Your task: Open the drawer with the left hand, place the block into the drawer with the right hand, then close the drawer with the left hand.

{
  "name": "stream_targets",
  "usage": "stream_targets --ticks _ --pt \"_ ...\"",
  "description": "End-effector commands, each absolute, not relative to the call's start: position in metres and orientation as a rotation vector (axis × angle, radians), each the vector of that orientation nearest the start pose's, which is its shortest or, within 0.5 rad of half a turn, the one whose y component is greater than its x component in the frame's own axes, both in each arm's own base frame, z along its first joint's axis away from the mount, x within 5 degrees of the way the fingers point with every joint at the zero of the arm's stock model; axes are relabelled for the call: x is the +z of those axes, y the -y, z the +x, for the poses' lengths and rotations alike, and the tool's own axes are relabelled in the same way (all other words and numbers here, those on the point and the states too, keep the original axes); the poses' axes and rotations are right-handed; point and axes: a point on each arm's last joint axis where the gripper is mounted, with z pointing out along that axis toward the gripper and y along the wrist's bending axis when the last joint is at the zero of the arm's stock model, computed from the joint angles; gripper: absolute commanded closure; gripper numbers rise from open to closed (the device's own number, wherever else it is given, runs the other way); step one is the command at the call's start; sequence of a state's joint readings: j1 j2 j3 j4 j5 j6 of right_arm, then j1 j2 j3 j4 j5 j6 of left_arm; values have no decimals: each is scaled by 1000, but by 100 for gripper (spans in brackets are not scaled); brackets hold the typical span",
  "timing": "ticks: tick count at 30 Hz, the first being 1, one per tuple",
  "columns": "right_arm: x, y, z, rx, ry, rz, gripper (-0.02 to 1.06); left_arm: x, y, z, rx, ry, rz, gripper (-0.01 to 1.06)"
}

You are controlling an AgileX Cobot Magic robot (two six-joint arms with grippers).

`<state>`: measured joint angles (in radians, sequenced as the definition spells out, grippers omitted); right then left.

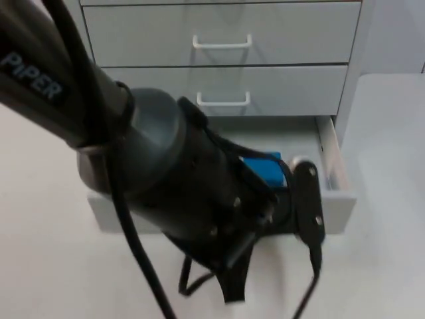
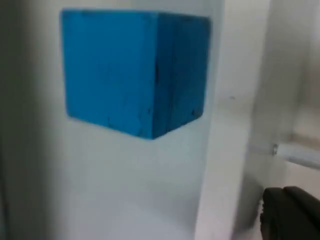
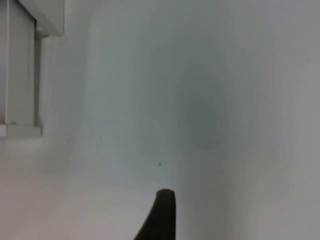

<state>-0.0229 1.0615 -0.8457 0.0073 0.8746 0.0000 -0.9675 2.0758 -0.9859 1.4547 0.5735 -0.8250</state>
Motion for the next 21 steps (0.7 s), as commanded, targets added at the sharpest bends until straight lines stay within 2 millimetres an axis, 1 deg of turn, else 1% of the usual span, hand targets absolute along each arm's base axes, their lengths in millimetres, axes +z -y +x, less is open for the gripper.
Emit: stream_targets --ticks 1,4,5,7,8,10,11,15,16,20,21 --pt "302 4 195 -5 -2565 23 27 94 264 260 701 -1852 1553 105" --pt "302 4 195 -5 -2562 23 27 98 261 270 693 -1812 1507 105" --pt "302 4 195 -5 -2562 23 27 98 261 270 693 -1812 1507 105" --pt "302 4 196 -5 -2561 23 27 100 257 279 689 -1803 1456 105" --pt "302 4 196 -5 -2561 23 27 101 252 284 678 -1832 1401 105" --pt "303 4 196 -5 -2553 23 27 102 249 291 655 -1856 1378 105" --pt "303 4 196 -5 -2553 23 27 102 249 291 655 -1856 1378 105" --pt "303 4 197 -5 -2546 23 27 105 242 316 675 -1884 1295 105" --pt "303 4 197 -5 -2546 23 27 105 242 316 675 -1884 1295 105" --pt "303 5 197 -10 -2543 32 27 102 238 338 678 -1907 1241 105" --pt "303 5 197 -10 -2543 32 27 102 238 338 678 -1907 1241 105"
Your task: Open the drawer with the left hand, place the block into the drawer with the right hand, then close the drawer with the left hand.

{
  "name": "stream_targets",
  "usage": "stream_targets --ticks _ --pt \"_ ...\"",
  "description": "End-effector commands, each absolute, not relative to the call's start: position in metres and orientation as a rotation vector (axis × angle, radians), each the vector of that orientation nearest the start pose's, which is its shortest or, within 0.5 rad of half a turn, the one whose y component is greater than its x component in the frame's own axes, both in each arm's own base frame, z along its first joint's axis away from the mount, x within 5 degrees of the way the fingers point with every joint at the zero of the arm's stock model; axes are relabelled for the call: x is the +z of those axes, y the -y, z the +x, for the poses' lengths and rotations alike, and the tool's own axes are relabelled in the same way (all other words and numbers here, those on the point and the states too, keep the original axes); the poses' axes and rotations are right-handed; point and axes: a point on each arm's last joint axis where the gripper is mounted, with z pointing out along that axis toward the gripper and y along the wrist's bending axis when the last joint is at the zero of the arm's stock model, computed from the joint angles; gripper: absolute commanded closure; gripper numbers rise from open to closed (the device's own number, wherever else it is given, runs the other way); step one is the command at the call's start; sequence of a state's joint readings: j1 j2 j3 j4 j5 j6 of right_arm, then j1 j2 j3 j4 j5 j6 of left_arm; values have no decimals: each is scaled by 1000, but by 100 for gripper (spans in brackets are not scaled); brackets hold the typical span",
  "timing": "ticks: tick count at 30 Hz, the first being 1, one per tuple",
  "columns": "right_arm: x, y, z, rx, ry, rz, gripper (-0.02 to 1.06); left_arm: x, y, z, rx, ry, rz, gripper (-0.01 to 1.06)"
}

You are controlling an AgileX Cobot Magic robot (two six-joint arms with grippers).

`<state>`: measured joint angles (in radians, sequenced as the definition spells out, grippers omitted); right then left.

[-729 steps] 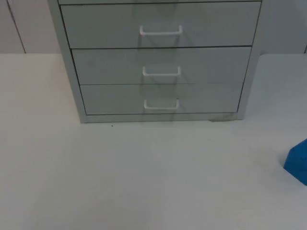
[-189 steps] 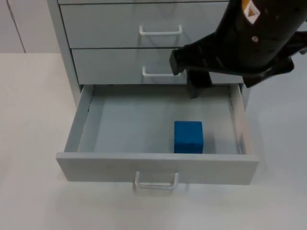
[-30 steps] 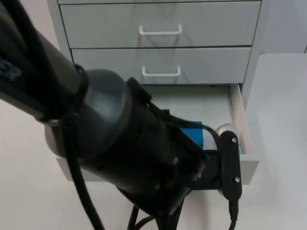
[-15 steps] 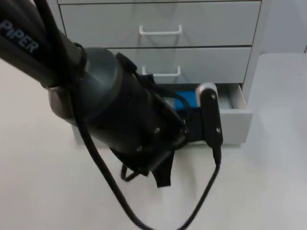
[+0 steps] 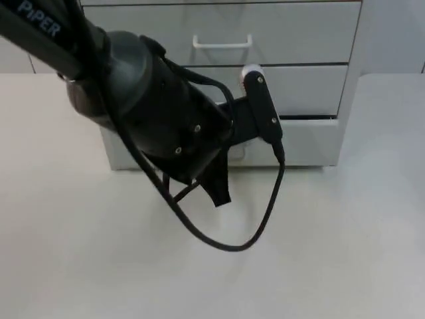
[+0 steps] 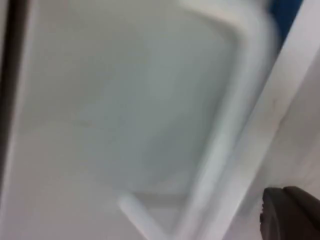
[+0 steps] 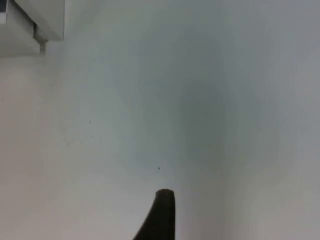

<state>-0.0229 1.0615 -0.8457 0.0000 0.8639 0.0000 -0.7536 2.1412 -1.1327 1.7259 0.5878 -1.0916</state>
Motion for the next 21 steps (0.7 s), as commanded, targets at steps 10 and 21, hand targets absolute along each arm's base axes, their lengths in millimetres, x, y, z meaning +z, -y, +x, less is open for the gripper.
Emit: stream_targets --ticks 10,21 --pt "303 5 197 -10 -2543 32 27 109 235 359 724 -1900 1158 105" --pt "303 4 197 -5 -2543 23 27 122 264 308 698 -2091 1279 105"
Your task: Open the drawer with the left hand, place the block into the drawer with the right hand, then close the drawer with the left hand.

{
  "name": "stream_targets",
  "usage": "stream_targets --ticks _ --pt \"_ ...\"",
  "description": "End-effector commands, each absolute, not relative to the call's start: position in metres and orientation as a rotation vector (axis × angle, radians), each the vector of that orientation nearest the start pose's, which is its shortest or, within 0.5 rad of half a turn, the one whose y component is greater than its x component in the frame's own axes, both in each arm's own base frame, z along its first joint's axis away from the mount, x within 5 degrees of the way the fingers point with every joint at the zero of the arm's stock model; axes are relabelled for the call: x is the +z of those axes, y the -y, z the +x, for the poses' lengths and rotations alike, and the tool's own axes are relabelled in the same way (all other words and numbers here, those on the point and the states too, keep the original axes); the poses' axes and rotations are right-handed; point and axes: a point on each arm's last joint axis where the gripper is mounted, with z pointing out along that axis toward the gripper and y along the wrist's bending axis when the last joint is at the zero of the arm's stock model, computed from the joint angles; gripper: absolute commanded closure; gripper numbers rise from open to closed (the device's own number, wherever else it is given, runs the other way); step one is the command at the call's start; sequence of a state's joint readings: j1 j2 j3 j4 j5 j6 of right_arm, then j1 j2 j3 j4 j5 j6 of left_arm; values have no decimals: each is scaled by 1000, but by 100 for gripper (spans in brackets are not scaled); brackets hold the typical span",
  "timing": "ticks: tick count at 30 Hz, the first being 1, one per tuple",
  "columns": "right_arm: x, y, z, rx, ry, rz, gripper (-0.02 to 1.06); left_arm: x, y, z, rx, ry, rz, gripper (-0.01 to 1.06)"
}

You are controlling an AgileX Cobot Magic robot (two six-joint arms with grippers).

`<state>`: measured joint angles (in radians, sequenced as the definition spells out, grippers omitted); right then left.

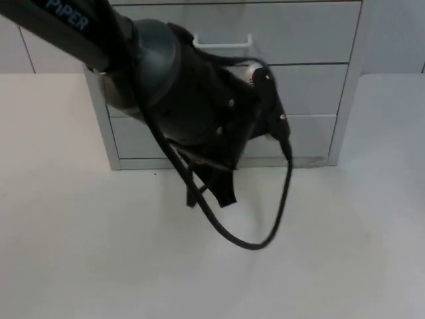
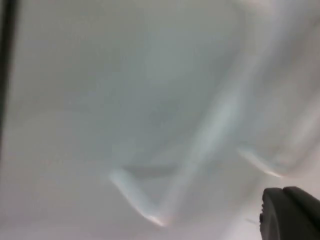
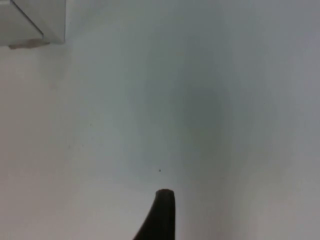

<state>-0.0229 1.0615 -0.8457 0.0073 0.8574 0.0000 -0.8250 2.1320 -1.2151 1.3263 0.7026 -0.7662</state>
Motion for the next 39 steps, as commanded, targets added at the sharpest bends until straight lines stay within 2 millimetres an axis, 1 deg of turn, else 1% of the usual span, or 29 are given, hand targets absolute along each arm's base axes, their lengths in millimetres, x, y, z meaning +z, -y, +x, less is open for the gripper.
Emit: stream_targets --ticks 1,3,4,5,9,10,11,14,15,17,20,27,28,31,32,36,37,38,39 --pt "303 4 197 -5 -2543 23 27 128 268 300 659 -2122 1280 105" --pt "303 4 197 -5 -2543 23 27 146 275 284 576 -2165 1286 105" --pt "303 4 197 -5 -2543 23 27 146 275 284 576 -2165 1286 105" --pt "303 4 197 -5 -2543 23 27 154 278 276 527 -2200 1289 105" --pt "303 4 197 -5 -2545 24 27 190 280 250 264 -2317 1283 105" --pt "303 4 197 -5 -2545 24 27 190 280 250 264 -2317 1283 105" --pt "303 4 197 -5 -2545 24 27 199 280 244 191 -2344 1269 105" --pt "303 4 197 -5 -2547 24 27 223 278 233 52 -2343 1269 105" --pt "303 4 197 -5 -2547 24 27 223 278 233 52 -2343 1269 105" --pt "303 4 197 -5 -2547 24 27 237 275 229 6 -2327 1246 105" --pt "303 4 197 -5 -2547 24 27 251 268 223 -35 -2311 1218 105" --pt "303 4 197 -5 -2545 24 27 264 256 218 -53 -2292 1186 105" --pt "303 4 197 -5 -2545 24 27 267 253 217 -59 -2291 1174 105" --pt "303 4 197 1 -2545 23 27 276 231 225 -67 -2313 1081 105" --pt "303 4 197 1 -2545 23 27 276 231 225 -67 -2313 1081 105" --pt "303 4 197 -1 -2545 18 27 288 192 236 -83 -2345 899 105" --pt "303 4 197 -1 -2545 18 27 288 192 236 -83 -2345 899 105" --pt "303 4 197 -1 -2543 18 27 291 175 238 -81 -2350 828 105" --pt "303 4 197 -1 -2543 18 27 293 164 240 -81 -2358 776 105"
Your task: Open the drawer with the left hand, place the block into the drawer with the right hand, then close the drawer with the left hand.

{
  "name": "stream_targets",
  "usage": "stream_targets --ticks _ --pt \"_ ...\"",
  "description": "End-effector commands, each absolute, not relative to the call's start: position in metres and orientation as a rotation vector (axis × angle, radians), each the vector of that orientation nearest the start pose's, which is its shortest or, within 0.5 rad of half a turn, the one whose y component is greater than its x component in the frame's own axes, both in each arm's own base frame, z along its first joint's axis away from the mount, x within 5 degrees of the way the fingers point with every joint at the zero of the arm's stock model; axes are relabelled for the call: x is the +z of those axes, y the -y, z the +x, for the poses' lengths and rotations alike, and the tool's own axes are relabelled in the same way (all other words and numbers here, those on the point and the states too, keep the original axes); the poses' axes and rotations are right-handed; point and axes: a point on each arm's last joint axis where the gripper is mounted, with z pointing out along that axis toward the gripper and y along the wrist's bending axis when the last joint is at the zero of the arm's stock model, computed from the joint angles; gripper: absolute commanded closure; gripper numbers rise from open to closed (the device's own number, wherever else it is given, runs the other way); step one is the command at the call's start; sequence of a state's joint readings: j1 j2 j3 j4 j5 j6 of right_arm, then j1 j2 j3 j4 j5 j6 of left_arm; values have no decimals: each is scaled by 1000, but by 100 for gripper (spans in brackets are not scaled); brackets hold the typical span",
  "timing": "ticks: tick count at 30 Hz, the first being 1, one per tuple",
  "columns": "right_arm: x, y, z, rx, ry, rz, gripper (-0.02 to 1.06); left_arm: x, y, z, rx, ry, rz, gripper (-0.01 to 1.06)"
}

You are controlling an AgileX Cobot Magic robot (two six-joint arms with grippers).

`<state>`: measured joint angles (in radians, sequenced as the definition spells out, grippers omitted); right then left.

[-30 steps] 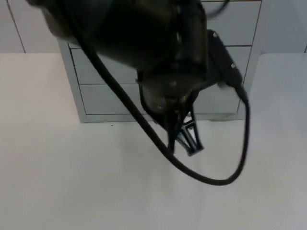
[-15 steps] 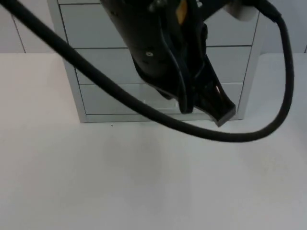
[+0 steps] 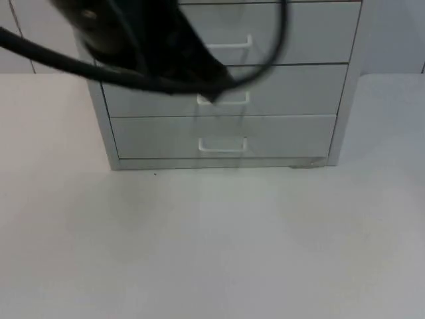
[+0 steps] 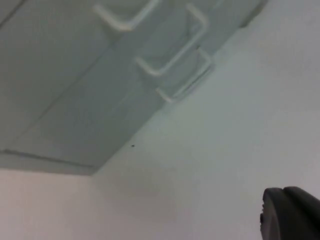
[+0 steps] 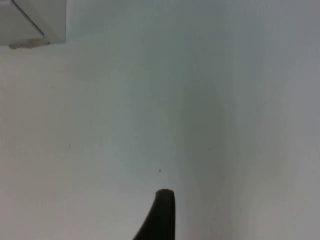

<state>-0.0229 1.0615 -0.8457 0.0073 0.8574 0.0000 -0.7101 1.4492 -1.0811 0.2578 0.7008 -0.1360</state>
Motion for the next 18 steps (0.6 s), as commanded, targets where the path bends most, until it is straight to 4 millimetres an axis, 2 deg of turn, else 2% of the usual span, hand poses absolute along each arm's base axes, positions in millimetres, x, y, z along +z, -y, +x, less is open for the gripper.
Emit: stream_targets --ticks 1,2,6,7,11,12,14,16,18 --pt "303 4 197 -1 -2540 18 27 294 153 240 -84 -2365 731 105" --pt "303 4 197 -1 -2540 18 27 294 153 240 -84 -2365 731 105" --pt "303 4 197 1 -2537 20 27 299 108 240 -74 -2381 537 105" --pt "303 4 197 1 -2537 20 27 299 108 240 -74 -2381 537 105" --pt "303 4 197 1 -2537 20 27 304 65 235 -21 -2381 340 105" --pt "303 4 197 1 -2537 20 27 304 65 235 -21 -2381 340 105" --pt "304 4 198 1 -2532 20 27 306 44 230 -4 -2376 226 105" --pt "304 4 198 1 -2529 20 27 307 31 226 -5 -2364 154 105" --pt "304 4 198 1 -2529 20 27 308 27 225 -13 -2357 125 105"
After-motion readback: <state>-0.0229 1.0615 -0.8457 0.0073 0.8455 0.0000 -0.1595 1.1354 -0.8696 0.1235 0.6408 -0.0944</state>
